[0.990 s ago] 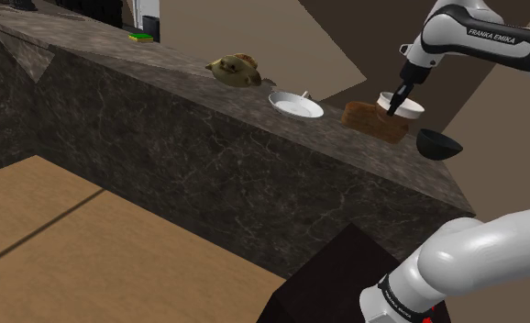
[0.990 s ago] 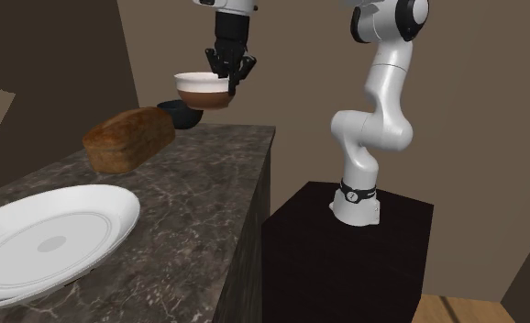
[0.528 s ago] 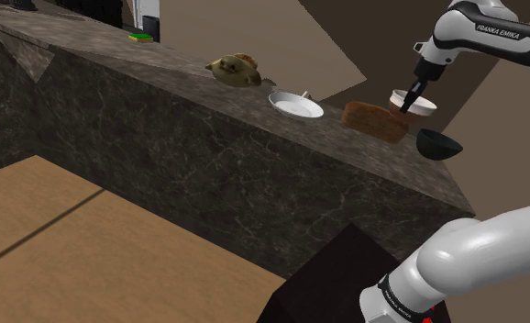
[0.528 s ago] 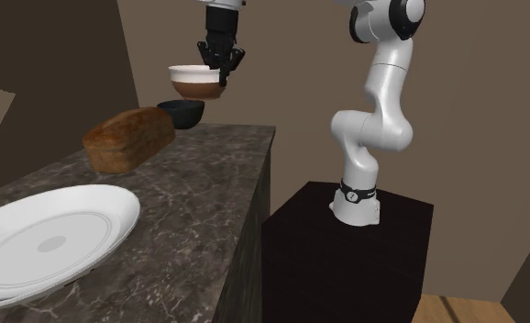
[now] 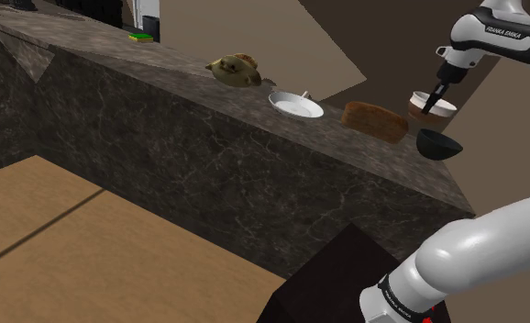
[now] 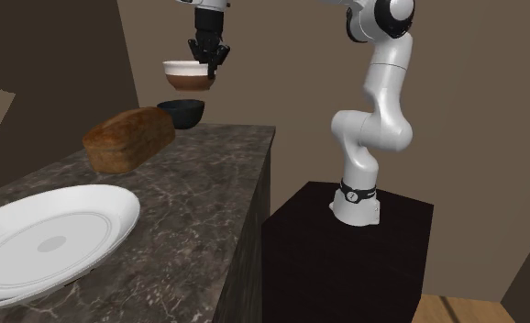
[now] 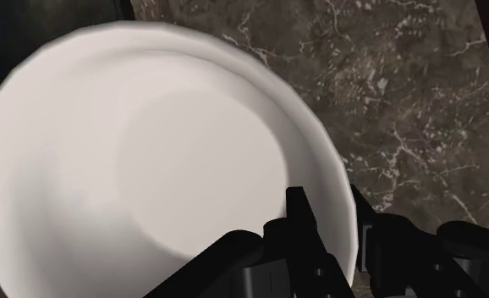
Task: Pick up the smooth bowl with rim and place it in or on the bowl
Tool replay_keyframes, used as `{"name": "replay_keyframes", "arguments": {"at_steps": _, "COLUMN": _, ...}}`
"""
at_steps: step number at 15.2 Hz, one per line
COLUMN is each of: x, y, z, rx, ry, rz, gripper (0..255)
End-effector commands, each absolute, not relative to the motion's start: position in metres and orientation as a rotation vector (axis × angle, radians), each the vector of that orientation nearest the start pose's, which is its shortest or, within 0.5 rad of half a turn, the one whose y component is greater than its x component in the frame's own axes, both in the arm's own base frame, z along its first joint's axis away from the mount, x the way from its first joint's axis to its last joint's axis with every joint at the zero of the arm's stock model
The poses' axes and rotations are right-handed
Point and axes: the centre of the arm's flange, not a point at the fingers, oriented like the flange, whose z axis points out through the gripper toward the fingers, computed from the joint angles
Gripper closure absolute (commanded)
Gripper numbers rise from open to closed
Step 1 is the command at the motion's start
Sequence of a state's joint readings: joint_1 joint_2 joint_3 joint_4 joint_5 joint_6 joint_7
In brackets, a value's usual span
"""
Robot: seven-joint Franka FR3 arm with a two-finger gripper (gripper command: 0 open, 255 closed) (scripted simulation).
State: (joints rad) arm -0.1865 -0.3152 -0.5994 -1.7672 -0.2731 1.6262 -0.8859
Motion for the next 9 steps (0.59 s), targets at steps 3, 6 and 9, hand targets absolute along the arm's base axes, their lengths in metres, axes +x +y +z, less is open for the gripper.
{"name": "replay_keyframes", "arguments": {"at_steps": 3, "x": 0.26, "y": -0.44, "z": 0.666, "rx": -3.292, "ry": -0.186, "rz": -0.017, "gripper": 255}}
{"name": "replay_keyframes", "arguments": {"at_steps": 6, "x": 0.243, "y": -0.476, "z": 0.668, "rx": -3.292, "ry": -0.186, "rz": -0.017, "gripper": 255}}
{"name": "replay_keyframes", "arguments": {"at_steps": 9, "x": 0.226, "y": -0.511, "z": 0.67, "rx": -3.292, "ry": -0.186, "rz": -0.017, "gripper": 255}}
